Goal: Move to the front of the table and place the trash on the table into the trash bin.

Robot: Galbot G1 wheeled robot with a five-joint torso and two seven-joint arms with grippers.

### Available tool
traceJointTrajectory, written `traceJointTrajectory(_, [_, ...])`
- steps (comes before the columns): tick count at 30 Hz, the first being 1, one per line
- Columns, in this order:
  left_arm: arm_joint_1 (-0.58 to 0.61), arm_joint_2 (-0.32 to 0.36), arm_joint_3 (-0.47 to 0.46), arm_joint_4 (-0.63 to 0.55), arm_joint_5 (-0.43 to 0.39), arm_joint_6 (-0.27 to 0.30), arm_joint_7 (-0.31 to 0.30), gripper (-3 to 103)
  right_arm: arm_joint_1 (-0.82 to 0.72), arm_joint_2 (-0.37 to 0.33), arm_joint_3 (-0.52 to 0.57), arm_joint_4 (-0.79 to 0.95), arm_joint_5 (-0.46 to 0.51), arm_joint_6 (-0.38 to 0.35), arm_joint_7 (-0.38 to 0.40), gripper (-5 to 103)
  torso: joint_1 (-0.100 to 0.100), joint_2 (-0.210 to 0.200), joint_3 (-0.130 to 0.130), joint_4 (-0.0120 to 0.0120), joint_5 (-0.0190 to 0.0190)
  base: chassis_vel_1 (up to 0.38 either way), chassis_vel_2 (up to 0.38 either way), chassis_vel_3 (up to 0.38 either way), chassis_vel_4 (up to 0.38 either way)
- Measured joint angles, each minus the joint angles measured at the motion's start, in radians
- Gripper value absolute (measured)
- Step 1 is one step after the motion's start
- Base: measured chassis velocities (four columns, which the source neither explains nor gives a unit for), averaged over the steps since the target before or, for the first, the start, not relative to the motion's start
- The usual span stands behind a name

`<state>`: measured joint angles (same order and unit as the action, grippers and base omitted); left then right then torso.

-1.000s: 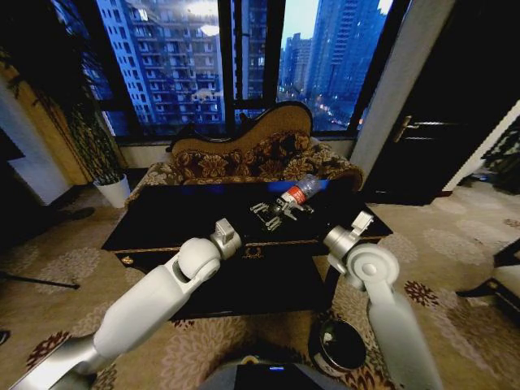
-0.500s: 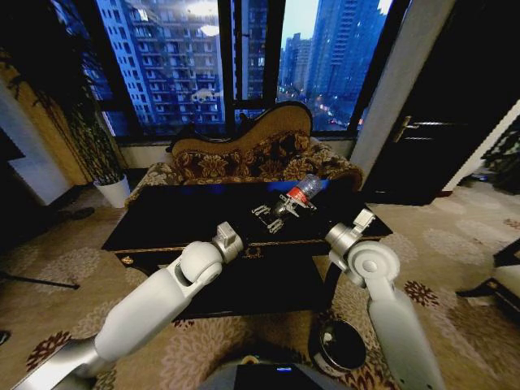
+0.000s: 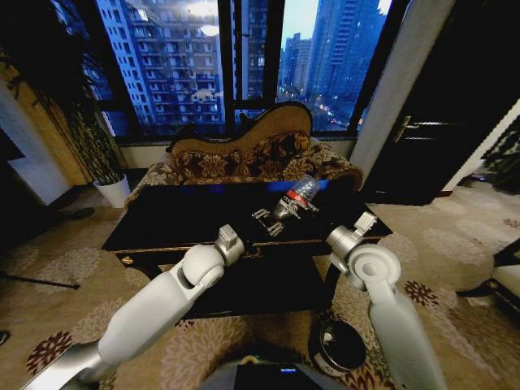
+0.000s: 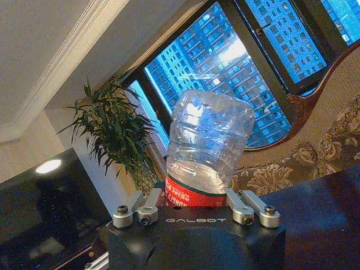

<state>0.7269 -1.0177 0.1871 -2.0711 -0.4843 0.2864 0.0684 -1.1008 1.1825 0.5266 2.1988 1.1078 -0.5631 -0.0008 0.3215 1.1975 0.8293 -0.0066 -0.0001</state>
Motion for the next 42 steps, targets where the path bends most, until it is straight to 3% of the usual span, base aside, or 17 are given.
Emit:
traceJointTrajectory(4, [0.002,-0.002,-0.002,-0.002,-0.003,0.006,-0.002,56,-0.004,0.003,-0.001,0.001,-0.001,0.000,-0.002,30,0.000,0.000,0.000,0.0000,0.0000,0.000,0.000,0.000,0.000])
traceJointTrajectory(6, [0.003,-0.003,-0.006,-0.003,-0.005,0.007,-0.002,72,-0.011,0.006,-0.001,0.001,-0.006,0.000,-0.002,28,0.000,0.000,0.000,0.0000,0.0000,0.000,0.000,0.000,0.000])
traceJointTrajectory(10, [0.005,-0.003,-0.012,-0.009,-0.010,0.009,-0.003,77,-0.015,0.007,0.000,0.001,-0.011,0.000,-0.001,28,0.000,0.000,0.000,0.0000,0.0001,0.000,0.000,0.000,0.000])
traceJointTrajectory(13, [0.013,-0.005,-0.028,-0.025,-0.030,0.024,-0.015,93,-0.017,0.007,0.005,0.001,-0.016,0.000,0.000,28,0.000,0.000,0.000,0.0000,0.0000,0.000,0.000,0.000,0.000])
traceJointTrajectory(16, [0.023,-0.001,-0.042,-0.045,-0.052,0.039,-0.025,99,-0.020,0.007,0.010,0.001,-0.018,0.000,0.000,28,0.000,0.000,0.000,-0.0001,-0.0001,0.000,0.000,0.000,0.000])
traceJointTrajectory(21, [0.054,0.029,-0.058,-0.087,-0.091,0.060,-0.051,100,-0.036,0.008,0.017,0.001,-0.034,0.003,0.000,28,0.000,0.000,0.000,0.0000,0.0000,0.000,0.000,0.000,0.000])
traceJointTrajectory(24, [0.131,0.072,-0.148,-0.141,-0.117,0.096,-0.068,100,-0.059,0.010,0.034,0.001,-0.056,0.009,0.001,28,0.000,0.000,0.000,0.0000,-0.0002,0.000,0.000,0.000,0.000])
traceJointTrajectory(29, [0.207,0.106,-0.246,-0.192,-0.129,0.107,-0.086,100,-0.066,0.013,0.046,0.001,-0.085,0.018,0.001,28,0.000,0.000,0.000,0.0000,0.0000,0.000,0.000,0.000,0.000])
traceJointTrajectory(32, [0.255,0.107,-0.324,-0.212,-0.127,0.115,-0.131,100,-0.074,0.017,0.047,0.004,-0.129,0.039,0.001,28,0.000,0.000,0.000,0.0001,-0.0002,0.000,0.000,0.000,0.000])
traceJointTrajectory(35, [0.317,0.099,-0.461,-0.231,-0.131,0.151,-0.218,100,-0.096,0.027,0.040,0.011,-0.224,0.073,0.001,28,0.000,0.000,0.000,0.0002,-0.0002,0.000,0.000,0.000,0.000])
traceJointTrajectory(36, [0.317,0.099,-0.461,-0.231,-0.131,0.151,-0.218,100,-0.096,0.027,0.040,0.011,-0.224,0.073,0.001,28,0.000,0.000,0.000,0.0002,-0.0002,0.000,0.000,0.000,0.000])
traceJointTrajectory(38, [0.350,0.085,-0.545,-0.216,-0.129,0.153,-0.301,100,-0.111,0.039,0.043,0.005,-0.318,0.111,0.001,28,0.000,0.000,0.000,0.0001,0.0000,0.000,0.000,0.000,0.000])
traceJointTrajectory(42, [0.383,0.039,-0.638,-0.181,-0.109,0.158,-0.342,100,-0.122,0.053,0.065,0.004,-0.412,0.148,0.001,28,0.000,0.000,0.000,0.0000,-0.0002,0.000,0.000,0.000,0.000])
